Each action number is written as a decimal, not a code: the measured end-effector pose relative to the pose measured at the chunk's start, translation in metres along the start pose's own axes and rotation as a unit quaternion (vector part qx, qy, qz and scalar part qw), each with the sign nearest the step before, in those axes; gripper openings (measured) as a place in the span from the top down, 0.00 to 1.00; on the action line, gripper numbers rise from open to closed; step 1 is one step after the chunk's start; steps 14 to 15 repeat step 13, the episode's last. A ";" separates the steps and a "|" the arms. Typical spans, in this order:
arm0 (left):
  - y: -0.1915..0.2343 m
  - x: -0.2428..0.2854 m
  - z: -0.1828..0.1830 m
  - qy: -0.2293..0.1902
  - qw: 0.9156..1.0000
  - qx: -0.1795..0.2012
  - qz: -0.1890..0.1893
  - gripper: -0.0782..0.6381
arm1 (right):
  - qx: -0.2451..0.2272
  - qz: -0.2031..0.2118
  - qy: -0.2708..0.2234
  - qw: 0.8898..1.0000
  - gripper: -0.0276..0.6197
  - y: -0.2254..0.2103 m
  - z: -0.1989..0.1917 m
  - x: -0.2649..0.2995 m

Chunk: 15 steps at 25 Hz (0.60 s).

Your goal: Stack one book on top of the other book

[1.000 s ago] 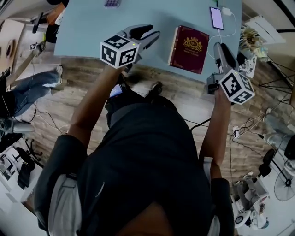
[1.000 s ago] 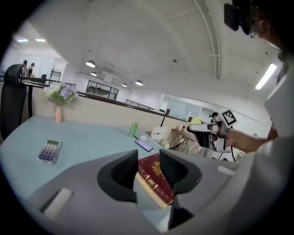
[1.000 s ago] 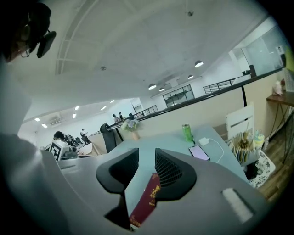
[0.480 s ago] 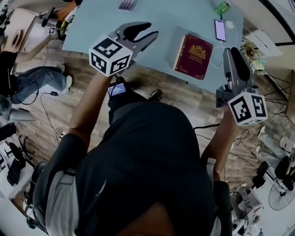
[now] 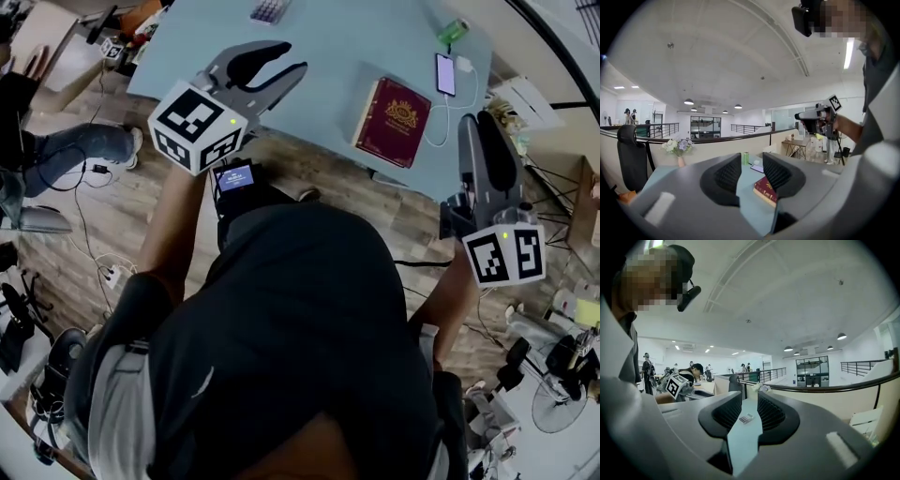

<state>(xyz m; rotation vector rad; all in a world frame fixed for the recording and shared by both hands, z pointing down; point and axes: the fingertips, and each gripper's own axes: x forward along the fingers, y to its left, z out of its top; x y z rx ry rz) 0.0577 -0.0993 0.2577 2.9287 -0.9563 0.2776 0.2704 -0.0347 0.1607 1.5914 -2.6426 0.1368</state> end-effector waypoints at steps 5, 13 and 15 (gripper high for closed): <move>-0.001 -0.016 0.002 -0.006 1.000 0.006 0.007 0.64 | -0.006 0.005 -0.001 1.000 0.81 0.012 0.000 0.000; -0.002 -0.034 -0.005 -0.005 1.000 0.002 0.017 0.64 | -0.008 0.014 0.002 1.000 0.81 0.029 -0.003 -0.001; -0.002 -0.034 -0.005 -0.005 1.000 0.002 0.017 0.64 | -0.008 0.014 0.002 1.000 0.81 0.029 -0.003 -0.001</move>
